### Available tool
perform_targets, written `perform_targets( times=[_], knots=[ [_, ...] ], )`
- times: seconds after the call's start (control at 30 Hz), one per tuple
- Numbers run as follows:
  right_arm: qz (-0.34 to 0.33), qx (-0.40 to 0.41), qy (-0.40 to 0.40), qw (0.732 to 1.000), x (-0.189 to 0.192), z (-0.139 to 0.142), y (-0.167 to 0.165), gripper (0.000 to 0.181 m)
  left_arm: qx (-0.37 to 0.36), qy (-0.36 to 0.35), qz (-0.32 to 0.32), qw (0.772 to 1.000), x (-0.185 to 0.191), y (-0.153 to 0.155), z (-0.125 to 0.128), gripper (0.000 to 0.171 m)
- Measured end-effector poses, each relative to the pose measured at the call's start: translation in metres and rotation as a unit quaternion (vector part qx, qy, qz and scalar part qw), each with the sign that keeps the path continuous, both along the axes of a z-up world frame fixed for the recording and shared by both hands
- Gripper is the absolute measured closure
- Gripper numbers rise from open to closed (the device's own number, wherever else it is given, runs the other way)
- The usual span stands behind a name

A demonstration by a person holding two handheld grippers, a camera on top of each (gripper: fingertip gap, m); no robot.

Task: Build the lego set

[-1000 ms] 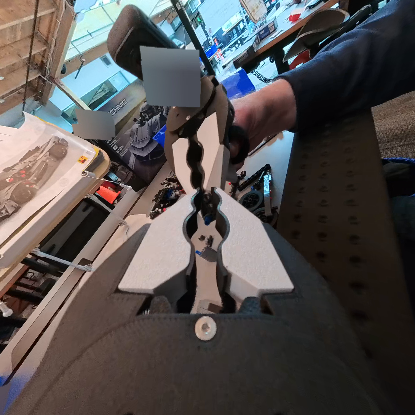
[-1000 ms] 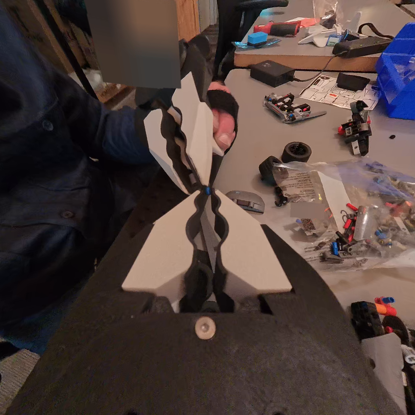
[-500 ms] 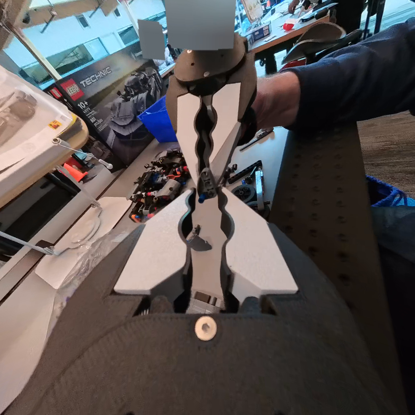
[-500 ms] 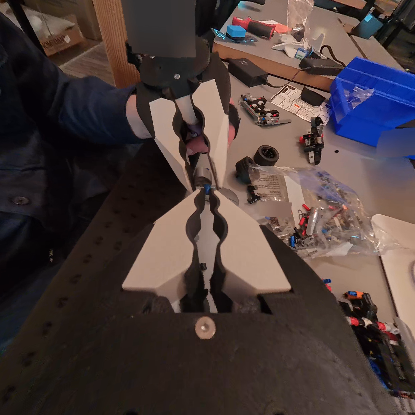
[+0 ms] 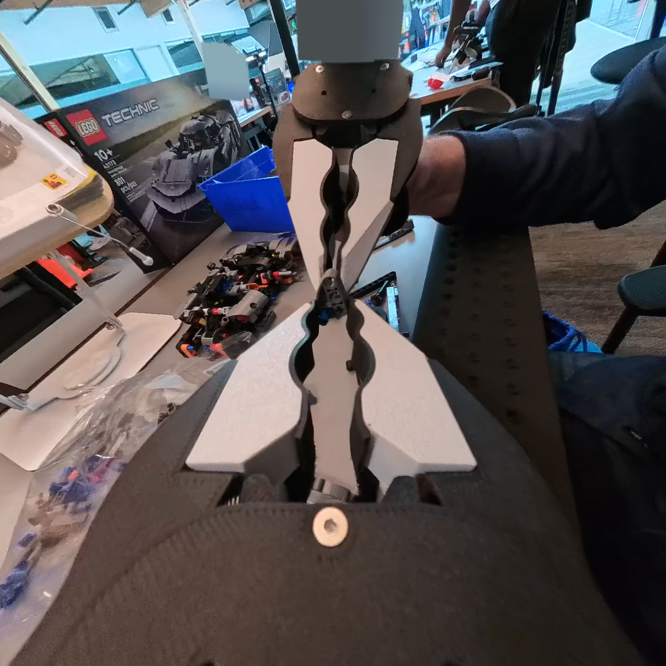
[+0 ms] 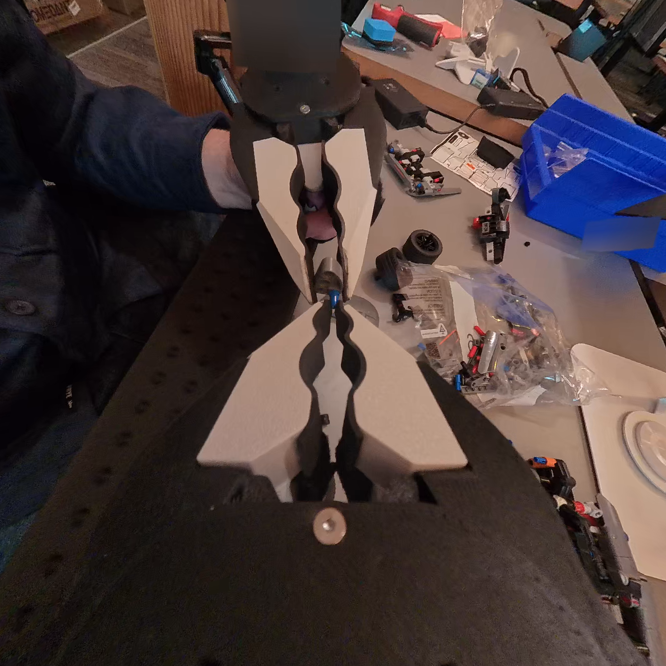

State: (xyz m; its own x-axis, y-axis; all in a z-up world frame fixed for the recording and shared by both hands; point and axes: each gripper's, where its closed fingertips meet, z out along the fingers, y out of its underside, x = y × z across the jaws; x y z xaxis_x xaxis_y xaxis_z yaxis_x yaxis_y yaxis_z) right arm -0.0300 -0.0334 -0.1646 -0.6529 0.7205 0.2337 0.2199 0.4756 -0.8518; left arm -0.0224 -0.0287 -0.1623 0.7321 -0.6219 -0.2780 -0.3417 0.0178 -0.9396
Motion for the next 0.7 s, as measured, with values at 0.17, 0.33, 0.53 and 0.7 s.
perform_targets(
  times=[0.17, 0.33, 0.53, 0.7],
  knots=[
    [-0.037, 0.016, -0.018, 0.999, 0.010, -0.009, 0.031, 0.180, 0.030, -0.067, 0.008, 0.997, -0.020, -0.009, 0.022, 0.159],
    [-0.043, -0.027, -0.038, 0.998, 0.012, -0.014, 0.041, 0.180, 0.030, -0.098, 0.039, 0.994, -0.042, -0.007, 0.023, 0.158],
    [-0.120, 0.036, -0.099, 0.987, -0.033, -0.050, 0.045, 0.179, 0.025, -0.122, 0.106, 0.986, -0.070, 0.007, 0.023, 0.158],
    [-0.249, 0.085, -0.105, 0.959, -0.086, -0.064, 0.084, 0.161, 0.027, -0.147, 0.116, 0.982, -0.078, 0.004, 0.026, 0.158]
  ],
)
